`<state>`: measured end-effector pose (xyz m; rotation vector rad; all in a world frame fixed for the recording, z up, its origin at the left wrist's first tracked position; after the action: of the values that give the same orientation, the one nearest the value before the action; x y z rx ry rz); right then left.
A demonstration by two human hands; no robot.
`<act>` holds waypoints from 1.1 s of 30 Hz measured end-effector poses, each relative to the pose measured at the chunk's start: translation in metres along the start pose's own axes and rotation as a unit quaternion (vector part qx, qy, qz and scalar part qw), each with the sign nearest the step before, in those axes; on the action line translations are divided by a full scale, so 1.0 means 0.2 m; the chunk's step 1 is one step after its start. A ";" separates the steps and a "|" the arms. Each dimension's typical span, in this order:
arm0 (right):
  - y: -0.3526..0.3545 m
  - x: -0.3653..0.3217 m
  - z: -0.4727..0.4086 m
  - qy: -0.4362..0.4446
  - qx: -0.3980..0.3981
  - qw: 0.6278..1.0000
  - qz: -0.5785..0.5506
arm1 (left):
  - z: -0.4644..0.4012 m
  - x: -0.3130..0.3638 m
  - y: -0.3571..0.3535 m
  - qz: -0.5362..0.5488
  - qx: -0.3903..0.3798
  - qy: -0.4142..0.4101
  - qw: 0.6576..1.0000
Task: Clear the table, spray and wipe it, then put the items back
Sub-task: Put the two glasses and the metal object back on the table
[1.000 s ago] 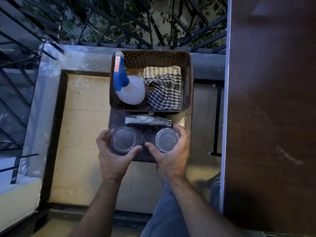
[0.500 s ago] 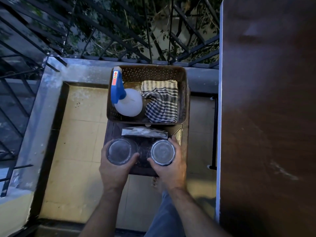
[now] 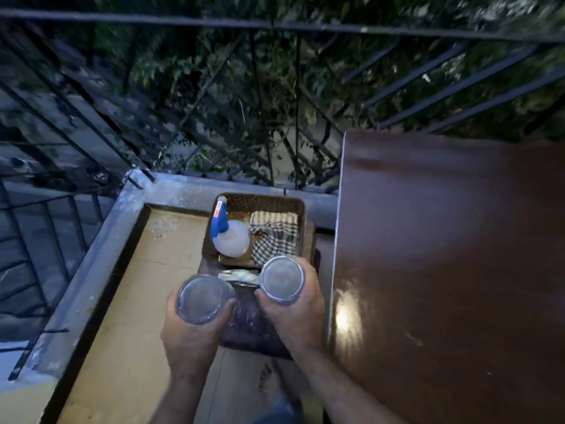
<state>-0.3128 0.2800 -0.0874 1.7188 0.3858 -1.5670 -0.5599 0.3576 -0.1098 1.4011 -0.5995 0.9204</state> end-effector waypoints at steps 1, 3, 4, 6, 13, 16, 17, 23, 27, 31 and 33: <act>0.05 -0.06 -0.03 0.008 -0.008 1.000 0.001 | 0.01 0.07 0.01 0.000 0.010 0.003 1.000; 0.16 -0.16 -0.09 0.020 -0.017 1.000 -0.009 | 0.04 0.22 0.01 -0.002 0.035 0.004 0.999; 0.21 -0.19 -0.12 0.021 -0.020 0.999 -0.018 | 0.04 0.30 0.01 -0.003 0.041 0.004 0.999; 0.34 -0.24 -0.18 0.026 -0.027 0.999 -0.026 | 0.08 0.46 -0.03 0.005 0.044 -0.008 0.999; 0.89 -0.21 -0.38 0.026 0.021 0.999 0.007 | 0.32 0.93 -0.32 0.031 0.007 -0.063 0.998; 1.15 -0.14 -0.44 0.015 0.057 0.998 0.008 | 0.44 1.07 -0.48 0.023 -0.015 -0.091 0.995; 1.26 -0.10 -0.45 0.011 0.068 0.998 0.008 | 0.49 1.11 -0.55 0.026 -0.027 -0.099 0.994; 1.88 0.16 -0.53 -0.001 0.117 0.993 0.031 | 0.79 1.29 -0.98 0.050 -0.101 -0.097 0.989; 2.25 0.36 -0.57 -0.020 0.140 0.989 0.049 | 1.00 1.35 -1.27 0.031 -0.150 -0.092 0.984; 2.56 0.55 -0.62 -0.047 0.156 0.985 0.061 | 1.12 1.40 -1.51 0.017 -0.207 -0.102 0.973; 2.68 0.62 -0.65 -0.062 0.171 0.981 0.066 | 1.16 1.42 -1.58 0.011 -0.214 -0.105 0.971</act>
<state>0.1649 -0.0163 -0.0333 1.8437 -0.0657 -1.7039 -0.1077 0.2063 -0.0278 1.1065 -0.9159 0.6151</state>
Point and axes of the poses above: each hand's wrist, its own z-axis away from the middle knuckle, its own y-axis out of the back of the hand, x = y × z, the point moved 9 cm from there along -z, towards the middle knuckle, and after that the axes turned 4 degrees about -z, right-handed, at the moved point
